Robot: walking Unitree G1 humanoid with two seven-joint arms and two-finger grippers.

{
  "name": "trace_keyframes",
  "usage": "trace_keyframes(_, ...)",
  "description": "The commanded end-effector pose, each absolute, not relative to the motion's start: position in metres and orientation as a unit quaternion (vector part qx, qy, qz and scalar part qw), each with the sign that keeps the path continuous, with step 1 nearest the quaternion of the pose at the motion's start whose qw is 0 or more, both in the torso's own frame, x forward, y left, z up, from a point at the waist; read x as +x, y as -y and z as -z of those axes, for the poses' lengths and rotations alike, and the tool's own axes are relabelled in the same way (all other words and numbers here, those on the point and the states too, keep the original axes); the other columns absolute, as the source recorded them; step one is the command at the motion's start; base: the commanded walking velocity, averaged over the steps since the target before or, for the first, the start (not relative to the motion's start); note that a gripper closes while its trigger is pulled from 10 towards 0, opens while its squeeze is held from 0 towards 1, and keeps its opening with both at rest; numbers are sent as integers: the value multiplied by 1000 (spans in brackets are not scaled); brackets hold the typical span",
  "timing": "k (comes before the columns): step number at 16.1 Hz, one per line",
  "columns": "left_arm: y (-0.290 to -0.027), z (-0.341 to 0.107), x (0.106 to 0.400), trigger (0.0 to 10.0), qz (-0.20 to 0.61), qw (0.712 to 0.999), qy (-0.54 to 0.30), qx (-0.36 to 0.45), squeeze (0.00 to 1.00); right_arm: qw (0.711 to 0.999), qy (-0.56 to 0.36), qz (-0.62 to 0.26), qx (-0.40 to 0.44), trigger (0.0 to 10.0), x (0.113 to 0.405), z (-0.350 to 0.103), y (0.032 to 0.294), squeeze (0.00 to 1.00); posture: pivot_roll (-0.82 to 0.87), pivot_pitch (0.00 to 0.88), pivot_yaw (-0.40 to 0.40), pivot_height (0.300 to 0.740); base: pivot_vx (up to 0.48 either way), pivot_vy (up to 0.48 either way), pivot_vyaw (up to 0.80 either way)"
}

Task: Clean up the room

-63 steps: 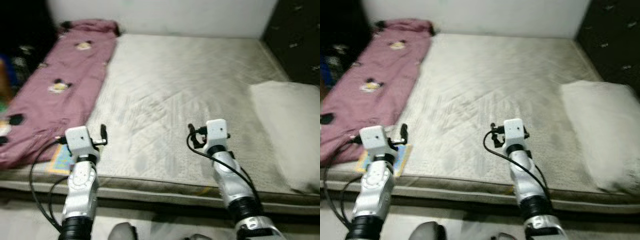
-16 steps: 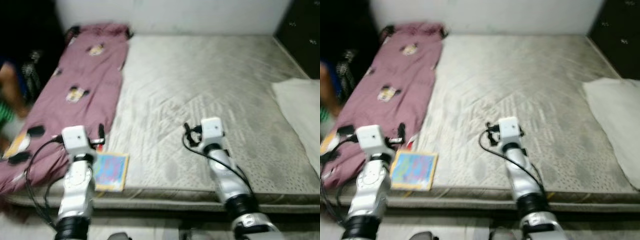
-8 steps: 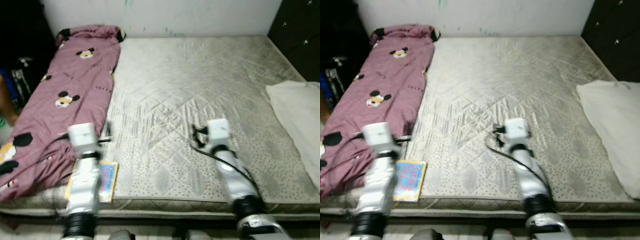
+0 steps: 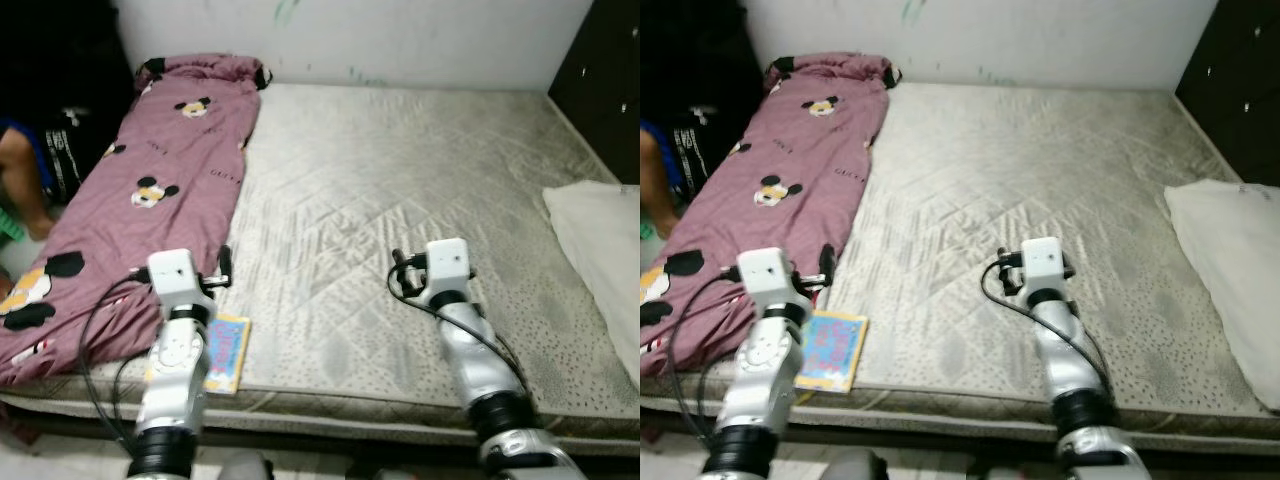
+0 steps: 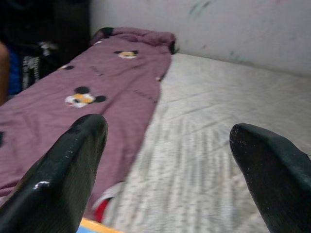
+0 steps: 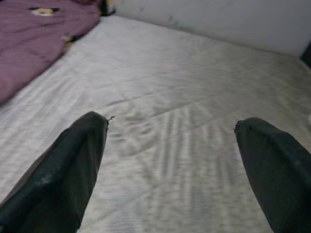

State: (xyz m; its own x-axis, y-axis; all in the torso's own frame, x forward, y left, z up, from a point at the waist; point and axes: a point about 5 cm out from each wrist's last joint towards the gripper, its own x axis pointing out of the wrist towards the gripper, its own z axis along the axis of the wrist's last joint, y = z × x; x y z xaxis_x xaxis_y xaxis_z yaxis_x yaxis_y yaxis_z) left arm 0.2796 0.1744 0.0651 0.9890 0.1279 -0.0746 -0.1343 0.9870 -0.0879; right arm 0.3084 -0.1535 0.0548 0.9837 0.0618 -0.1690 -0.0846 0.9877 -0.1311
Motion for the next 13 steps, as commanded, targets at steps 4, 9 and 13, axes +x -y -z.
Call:
trace_keyframes(4,-179,-67,280,10000,-75,996,-32,-46,0,993,-79,-47,-70,10000,312,-60,149,0,-48,0,24,740,0,480,0)
trace_keyframes(9,-177,-81,286,10000,-77,996,-10,-54,0,993,-78,-54,-76,10000,316,-64,145,0,-46,0,24,740,0,480,0)
trace_keyframes(13,-175,-79,283,10000,-80,996,-11,-49,0,991,-87,-59,-80,10000,318,-62,145,0,-47,0,22,740,0,480,0)
